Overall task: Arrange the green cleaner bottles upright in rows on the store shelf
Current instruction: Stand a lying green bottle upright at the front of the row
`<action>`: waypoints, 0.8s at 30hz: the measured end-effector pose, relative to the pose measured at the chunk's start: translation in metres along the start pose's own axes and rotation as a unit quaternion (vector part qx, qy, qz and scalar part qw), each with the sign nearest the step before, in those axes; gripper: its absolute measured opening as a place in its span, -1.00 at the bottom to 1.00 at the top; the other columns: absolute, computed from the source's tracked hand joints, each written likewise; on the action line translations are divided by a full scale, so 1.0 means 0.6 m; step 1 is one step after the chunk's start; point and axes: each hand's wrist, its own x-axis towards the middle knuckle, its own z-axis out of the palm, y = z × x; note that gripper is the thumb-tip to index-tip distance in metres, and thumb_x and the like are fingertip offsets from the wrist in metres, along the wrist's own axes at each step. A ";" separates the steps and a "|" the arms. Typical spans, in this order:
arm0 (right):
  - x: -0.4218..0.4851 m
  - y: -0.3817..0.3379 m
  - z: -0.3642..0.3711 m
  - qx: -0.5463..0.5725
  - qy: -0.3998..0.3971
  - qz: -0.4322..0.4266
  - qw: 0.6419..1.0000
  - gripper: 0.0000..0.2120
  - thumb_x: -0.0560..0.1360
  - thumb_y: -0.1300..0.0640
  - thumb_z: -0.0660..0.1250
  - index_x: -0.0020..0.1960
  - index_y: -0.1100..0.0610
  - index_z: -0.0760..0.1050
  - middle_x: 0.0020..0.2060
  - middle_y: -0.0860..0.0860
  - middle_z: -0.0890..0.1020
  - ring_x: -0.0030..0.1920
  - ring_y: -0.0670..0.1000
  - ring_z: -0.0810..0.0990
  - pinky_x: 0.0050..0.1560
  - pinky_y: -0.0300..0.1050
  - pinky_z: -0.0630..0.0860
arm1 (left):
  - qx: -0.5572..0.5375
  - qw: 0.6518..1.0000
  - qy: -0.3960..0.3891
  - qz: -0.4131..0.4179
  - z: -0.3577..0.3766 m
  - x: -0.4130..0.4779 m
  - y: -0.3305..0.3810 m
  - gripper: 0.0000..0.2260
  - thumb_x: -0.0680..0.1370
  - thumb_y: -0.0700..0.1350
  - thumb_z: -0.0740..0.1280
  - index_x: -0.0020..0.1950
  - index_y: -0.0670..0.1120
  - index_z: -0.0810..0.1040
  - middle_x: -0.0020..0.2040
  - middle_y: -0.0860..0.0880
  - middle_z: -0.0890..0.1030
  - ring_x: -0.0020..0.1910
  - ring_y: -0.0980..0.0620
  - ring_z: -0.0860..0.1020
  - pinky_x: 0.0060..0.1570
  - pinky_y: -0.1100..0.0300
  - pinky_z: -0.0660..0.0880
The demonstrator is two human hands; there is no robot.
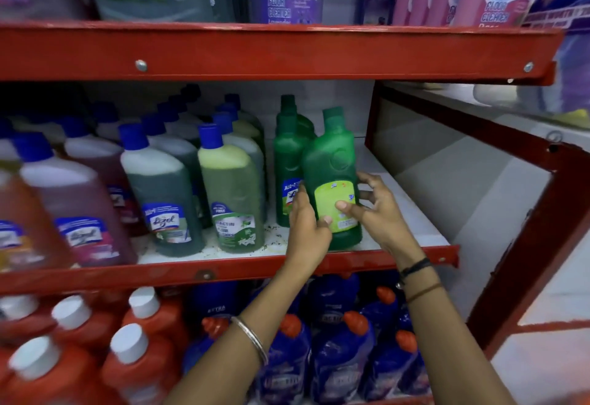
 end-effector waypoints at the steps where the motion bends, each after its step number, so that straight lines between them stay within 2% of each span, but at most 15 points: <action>1: -0.003 0.002 0.013 0.009 -0.005 0.004 1.000 -0.47 0.37 0.28 0.45 0.28 0.18 0.36 0.23 0.13 0.45 0.11 0.00 0.52 -0.07 -0.31 0.58 | 0.020 1.000 0.008 0.006 -0.010 -0.002 -0.004 -0.31 0.45 -0.31 0.28 0.50 -0.11 0.02 0.50 -0.16 0.20 0.48 -0.11 0.16 0.48 0.01 0.10; 3: -0.014 0.004 0.045 0.025 -0.013 0.006 1.000 -0.47 0.37 0.29 0.44 0.27 0.15 0.33 0.23 0.10 0.46 0.13 0.00 0.51 -0.05 -0.29 0.58 | 0.057 0.997 0.029 0.030 -0.039 -0.007 -0.015 -0.32 0.46 -0.37 0.25 0.50 -0.16 0.01 0.49 -0.18 0.20 0.47 -0.14 0.15 0.40 0.15 0.08; 7: -0.029 0.013 0.081 0.052 0.001 0.013 0.999 -0.49 0.34 0.31 0.46 0.23 0.16 0.36 0.16 0.05 0.51 0.14 0.02 0.53 0.00 -0.31 0.55 | 0.073 0.995 0.038 0.048 -0.067 -0.020 -0.033 -0.35 0.47 -0.36 0.25 0.49 -0.16 0.04 0.46 -0.17 0.25 0.45 -0.12 0.18 0.34 0.22 0.10; 9: -0.031 0.011 0.085 0.063 0.032 0.019 0.997 -0.56 0.31 0.31 0.49 0.13 0.17 0.43 0.04 0.00 0.58 0.08 -0.01 0.55 0.05 -0.25 0.53 | 0.057 0.996 0.033 0.053 -0.074 -0.022 -0.039 -0.39 0.49 -0.31 0.26 0.48 -0.15 0.07 0.44 -0.16 0.27 0.44 -0.11 0.21 0.38 0.17 0.13; 11: -0.035 0.013 0.086 0.032 0.066 0.020 0.997 -0.66 0.31 0.26 0.50 0.02 0.15 0.47 -0.06 -0.01 0.61 0.00 0.00 0.57 -0.03 -0.29 0.52 | 0.052 0.996 0.035 0.061 -0.079 -0.024 -0.043 -0.46 0.50 -0.24 0.29 0.44 -0.16 0.17 0.38 -0.17 0.34 0.39 -0.12 0.30 0.40 0.04 0.24; 13: -0.043 0.020 0.086 0.008 0.084 0.014 0.996 -0.77 0.35 0.20 0.47 -0.05 0.12 0.48 -0.06 0.07 0.63 0.01 0.05 0.61 -0.12 -0.36 0.53 | 0.051 0.995 0.052 0.073 -0.078 -0.030 -0.045 -0.54 0.48 -0.19 0.33 0.35 -0.14 0.30 0.27 -0.13 0.43 0.27 -0.11 0.42 0.28 -0.08 0.40; 15: -0.053 0.026 0.088 0.000 0.082 0.000 0.997 -0.84 0.40 0.08 0.43 -0.07 0.07 0.50 0.01 0.11 0.60 0.06 0.07 0.62 0.01 -0.20 0.57 | 0.045 0.992 0.077 0.088 -0.077 -0.042 -0.044 -0.63 0.49 -0.15 0.33 0.27 -0.13 0.37 0.19 -0.08 0.47 0.16 -0.06 0.49 0.16 -0.06 0.49; 17: -0.061 0.018 0.096 -0.015 0.067 0.000 0.998 -0.78 0.41 -0.03 0.39 -0.01 0.05 0.52 0.06 0.08 0.54 0.11 0.05 0.60 0.08 -0.13 0.52 | 0.044 0.987 0.103 0.114 -0.076 -0.056 -0.046 -0.73 0.54 -0.15 0.26 0.24 -0.14 0.42 0.16 -0.06 0.49 0.13 0.01 0.50 0.14 0.05 0.49; 20: -0.063 -0.005 0.117 -0.062 0.024 0.004 0.998 -0.68 0.36 -0.14 0.40 0.06 -0.07 0.52 0.09 0.03 0.49 0.10 -0.03 0.55 0.07 -0.21 0.45 | 0.033 0.983 0.102 0.149 -0.082 -0.075 -0.046 -0.73 0.55 -0.34 0.14 0.20 -0.18 0.47 0.14 -0.05 0.50 0.08 0.12 0.48 0.13 0.28 0.44; 22: -0.060 -0.013 0.126 -0.060 0.010 -0.012 0.998 -0.71 0.36 -0.14 0.41 0.05 -0.11 0.52 0.05 0.00 0.56 0.06 -0.05 0.58 0.07 -0.16 0.52 | 0.012 0.985 0.073 0.154 -0.088 -0.082 -0.049 -0.63 0.47 -0.48 0.10 0.16 -0.19 0.50 0.08 -0.01 0.48 0.01 0.12 0.49 0.05 0.27 0.50; 24: -0.053 -0.013 0.126 -0.036 0.004 -0.019 0.999 -0.69 0.40 -0.05 0.40 0.11 -0.01 0.51 0.03 -0.01 0.64 0.06 -0.04 0.62 0.10 -0.10 0.56 | 0.000 0.988 0.056 0.143 -0.096 -0.080 -0.053 -0.58 0.43 -0.53 0.08 0.14 -0.20 0.50 0.08 -0.02 0.48 0.03 0.15 0.50 0.09 0.28 0.52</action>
